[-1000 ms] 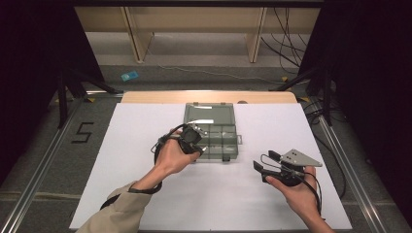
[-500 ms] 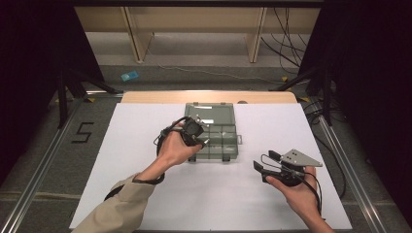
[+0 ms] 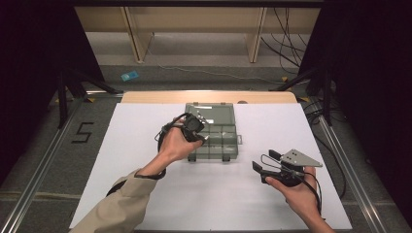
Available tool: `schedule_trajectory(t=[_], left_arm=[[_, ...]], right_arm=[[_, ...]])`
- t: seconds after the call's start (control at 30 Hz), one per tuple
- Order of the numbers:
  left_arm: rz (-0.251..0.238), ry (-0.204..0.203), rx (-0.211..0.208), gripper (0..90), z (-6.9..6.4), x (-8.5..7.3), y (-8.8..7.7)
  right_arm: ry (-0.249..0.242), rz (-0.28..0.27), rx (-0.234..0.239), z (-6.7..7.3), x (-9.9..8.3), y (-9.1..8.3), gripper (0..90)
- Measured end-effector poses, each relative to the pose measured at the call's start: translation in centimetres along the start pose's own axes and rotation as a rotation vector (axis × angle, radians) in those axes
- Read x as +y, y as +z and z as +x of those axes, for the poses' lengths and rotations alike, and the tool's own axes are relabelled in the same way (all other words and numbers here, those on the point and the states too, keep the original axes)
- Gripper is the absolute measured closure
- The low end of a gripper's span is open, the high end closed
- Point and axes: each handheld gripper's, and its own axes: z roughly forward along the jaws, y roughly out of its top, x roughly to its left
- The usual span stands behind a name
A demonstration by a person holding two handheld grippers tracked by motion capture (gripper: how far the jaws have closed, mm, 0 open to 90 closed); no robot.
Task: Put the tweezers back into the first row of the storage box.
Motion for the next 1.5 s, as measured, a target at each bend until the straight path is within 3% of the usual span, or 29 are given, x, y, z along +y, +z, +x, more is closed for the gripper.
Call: schedule_trajectory(t=[0.4, 0.47, 0.8, 0.83, 0.93, 1.43, 1.5], left_arm=[[-0.015, 0.023, 0.012, 84.0, 0.7, 0.9, 0.0], [-0.018, 0.023, 0.016, 84.0, 0.8, 1.0, 0.0], [-0.016, 0.041, 0.025, 84.0, 1.4, 1.6, 0.4], [-0.016, 0.041, 0.022, 84.0, 1.5, 1.7, 0.5], [-0.016, 0.048, 0.027, 83.9, 1.5, 1.8, 0.6], [-0.020, 0.095, 0.039, 83.9, 2.4, 2.3, 1.1], [-0.021, 0.096, 0.042, 83.8, 2.4, 2.4, 1.2]], right_arm=[[-0.011, -0.006, 0.002, 0.0, -0.1, 0.1, 20.6], [-0.021, 0.030, -0.009, 0.0, 0.0, -0.2, 20.6], [-0.020, 0.036, -0.007, -0.1, 0.0, -0.2, 20.8], [-0.027, 0.010, -0.012, -0.1, -0.1, 0.0, 20.9], [-0.013, 0.032, -0.006, -0.1, 0.0, -0.1, 20.9], [-0.021, 0.031, -0.014, -0.2, -0.1, 0.0, 21.4], [-0.004, 0.018, 0.001, -0.1, -0.2, 0.1, 21.4]])
